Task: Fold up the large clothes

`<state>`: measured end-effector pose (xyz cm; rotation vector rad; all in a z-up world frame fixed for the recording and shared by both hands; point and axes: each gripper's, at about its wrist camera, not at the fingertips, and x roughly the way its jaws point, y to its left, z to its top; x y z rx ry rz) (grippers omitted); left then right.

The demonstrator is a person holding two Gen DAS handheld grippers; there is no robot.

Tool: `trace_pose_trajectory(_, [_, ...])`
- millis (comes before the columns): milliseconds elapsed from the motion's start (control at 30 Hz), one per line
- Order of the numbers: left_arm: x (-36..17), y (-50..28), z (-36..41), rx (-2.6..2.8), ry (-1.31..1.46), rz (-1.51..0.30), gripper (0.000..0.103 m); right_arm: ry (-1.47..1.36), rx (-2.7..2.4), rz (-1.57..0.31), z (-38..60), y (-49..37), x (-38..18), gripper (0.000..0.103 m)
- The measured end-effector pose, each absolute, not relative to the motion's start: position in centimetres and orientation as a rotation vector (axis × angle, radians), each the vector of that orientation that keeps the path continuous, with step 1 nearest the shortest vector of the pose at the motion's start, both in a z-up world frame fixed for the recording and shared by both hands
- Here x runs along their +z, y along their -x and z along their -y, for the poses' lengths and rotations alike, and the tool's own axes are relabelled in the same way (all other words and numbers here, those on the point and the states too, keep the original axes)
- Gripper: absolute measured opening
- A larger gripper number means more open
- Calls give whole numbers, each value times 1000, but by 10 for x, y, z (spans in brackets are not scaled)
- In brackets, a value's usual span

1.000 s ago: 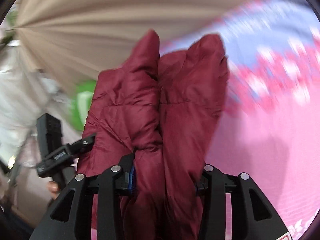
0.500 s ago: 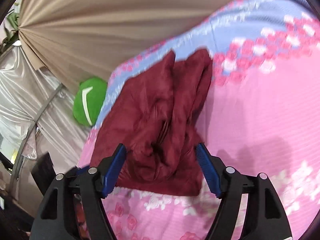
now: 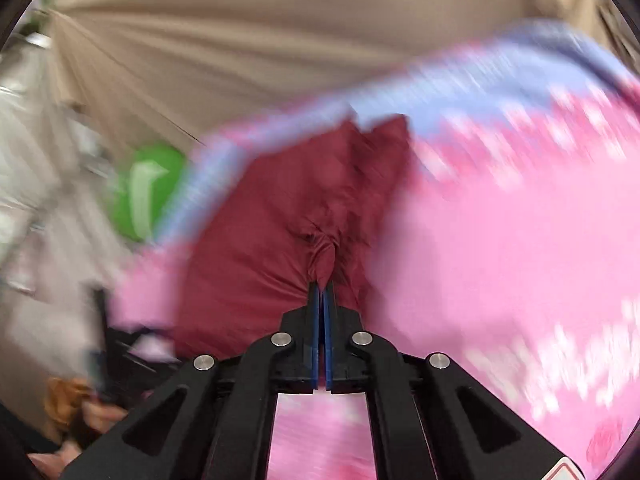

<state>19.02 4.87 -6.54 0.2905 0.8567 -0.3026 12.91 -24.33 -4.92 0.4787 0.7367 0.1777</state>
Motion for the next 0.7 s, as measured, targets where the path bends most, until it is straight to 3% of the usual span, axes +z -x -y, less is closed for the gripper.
trace_pose_trajectory(100, [-66, -188, -45, -304, -286, -857, 82, -504, 152, -833, 245, -136, -89, 0])
trace_pose_trajectory(233, [-58, -179, -53, -338, -267, -875, 76, -458, 139, -832, 241, -136, -83, 1])
trace_pose_trajectory(400, [-23, -147, -75, -379, -228, -830, 76, -513, 164, -741, 266, -117, -46, 15])
trace_pose_trajectory(433, [-14, -144, -78, -371, -219, -813, 77, -521, 171, -714, 271, -118, -37, 21])
trace_pose_trajectory(467, [-6, -145, -80, -365, -210, -802, 77, -531, 188, -685, 276, -123, -23, 38])
trace_pose_trajectory(533, [11, -150, -78, -358, -171, -784, 79, -536, 204, -645, 283, -137, -5, 60])
trace_pose_trajectory(700, [31, -175, -52, -366, -114, -749, 83, -496, 252, -624, 277, -220, 21, 68])
